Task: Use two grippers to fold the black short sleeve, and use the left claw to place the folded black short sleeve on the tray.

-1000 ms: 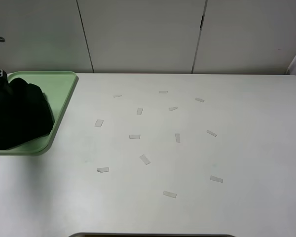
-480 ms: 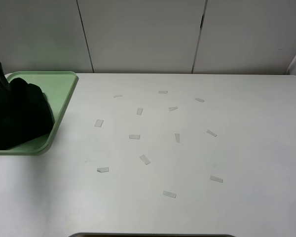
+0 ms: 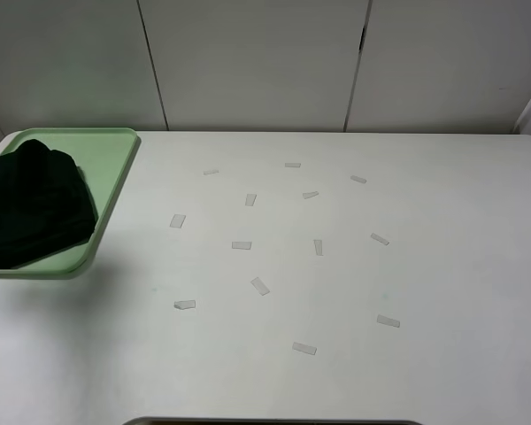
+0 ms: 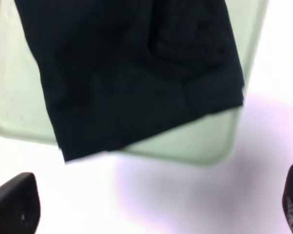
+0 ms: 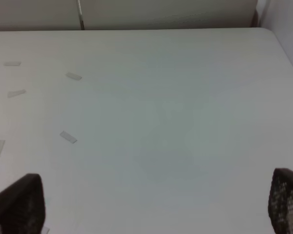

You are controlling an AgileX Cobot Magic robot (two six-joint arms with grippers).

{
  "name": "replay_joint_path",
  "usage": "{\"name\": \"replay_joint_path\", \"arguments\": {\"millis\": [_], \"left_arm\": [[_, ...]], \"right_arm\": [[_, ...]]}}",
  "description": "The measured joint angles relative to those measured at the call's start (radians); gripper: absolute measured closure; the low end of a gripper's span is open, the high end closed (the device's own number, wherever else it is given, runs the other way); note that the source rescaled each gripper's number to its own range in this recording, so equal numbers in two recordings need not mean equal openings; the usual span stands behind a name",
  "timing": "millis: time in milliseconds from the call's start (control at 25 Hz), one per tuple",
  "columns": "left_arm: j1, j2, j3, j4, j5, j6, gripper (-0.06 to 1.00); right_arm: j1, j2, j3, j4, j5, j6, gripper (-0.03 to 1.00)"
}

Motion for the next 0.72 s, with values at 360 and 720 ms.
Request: {"name": "replay_joint_path", "arguments": {"millis": [360, 720], "left_arm": [[0.0, -0.281, 0.002, 0.0, 0.18, 0.066, -0.06], [0.0, -0.636, 0.127, -0.001, 0.182, 0.072, -0.06]], "right_arm": [[0.0, 0.0, 0.0, 0.0, 0.0, 0.0, -0.03], [0.0, 0.0, 0.0, 0.0, 0.0, 0.0, -0.03]]}}
